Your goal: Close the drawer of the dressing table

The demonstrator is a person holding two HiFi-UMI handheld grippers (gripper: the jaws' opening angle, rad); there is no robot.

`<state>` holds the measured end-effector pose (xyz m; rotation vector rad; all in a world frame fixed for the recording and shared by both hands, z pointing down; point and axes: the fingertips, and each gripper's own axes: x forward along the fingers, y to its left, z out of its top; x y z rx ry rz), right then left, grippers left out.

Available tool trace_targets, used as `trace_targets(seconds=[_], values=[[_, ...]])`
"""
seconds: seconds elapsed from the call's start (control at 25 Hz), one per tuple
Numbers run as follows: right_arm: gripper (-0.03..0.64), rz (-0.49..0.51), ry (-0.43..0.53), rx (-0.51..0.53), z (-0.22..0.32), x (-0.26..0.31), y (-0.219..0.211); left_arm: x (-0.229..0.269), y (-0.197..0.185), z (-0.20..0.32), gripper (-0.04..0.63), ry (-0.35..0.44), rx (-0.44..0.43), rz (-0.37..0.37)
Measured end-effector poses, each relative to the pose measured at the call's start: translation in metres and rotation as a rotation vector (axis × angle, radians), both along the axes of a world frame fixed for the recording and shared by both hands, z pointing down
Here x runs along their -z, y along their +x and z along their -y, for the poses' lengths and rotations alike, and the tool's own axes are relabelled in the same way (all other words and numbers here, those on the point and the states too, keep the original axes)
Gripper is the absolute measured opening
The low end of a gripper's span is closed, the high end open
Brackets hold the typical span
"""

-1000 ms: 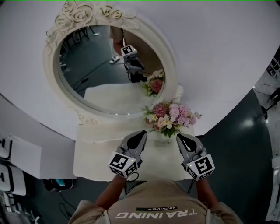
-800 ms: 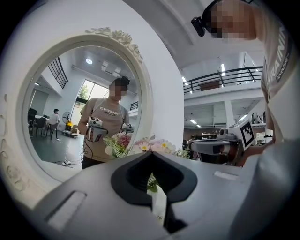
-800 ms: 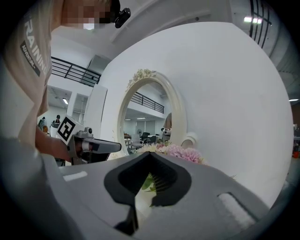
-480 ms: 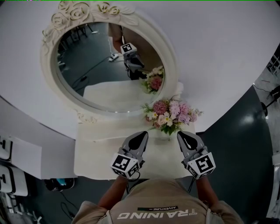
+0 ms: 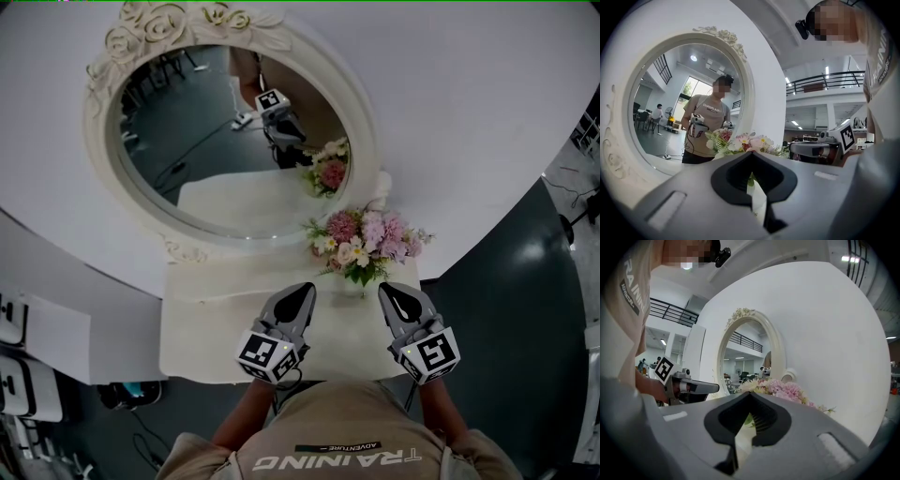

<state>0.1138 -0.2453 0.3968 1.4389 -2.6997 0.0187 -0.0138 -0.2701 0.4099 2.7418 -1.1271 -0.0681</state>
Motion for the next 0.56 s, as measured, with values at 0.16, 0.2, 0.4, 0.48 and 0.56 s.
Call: trace_targets(seconds=[0.16, 0.2, 0.4, 0.48, 0.56], values=[[0.002, 0.004, 0.001, 0.0, -0.0016, -0.0005, 0.0003, 0.0001, -0.0007, -0.0024, 0.015, 0.001, -0.001, 0.004], [0.002, 0.002, 0.001, 0.001, -0.002, -0.0005, -0.0001, 0.0, -0.0011, -0.0027, 0.015, 0.002, 0.0, 0.005], [0.002, -0.011, 0.0, 0.008, -0.0044, -0.0008, -0.002, -0.0008, -0.0033, -0.0038, 0.015, 0.0, 0.009, 0.003], [0.002, -0.012, 0.0, 0.007, -0.0045, -0.0012, -0.0014, -0.0017, -0.003, -0.0042, 0.015, -0.001, 0.009, 0.001], [0.002, -0.011, -0.001, 0.004, -0.0044, -0.0024, -0.0006, -0.0027, -0.0026, -0.0045, 0.015, -0.003, 0.006, 0.001]])
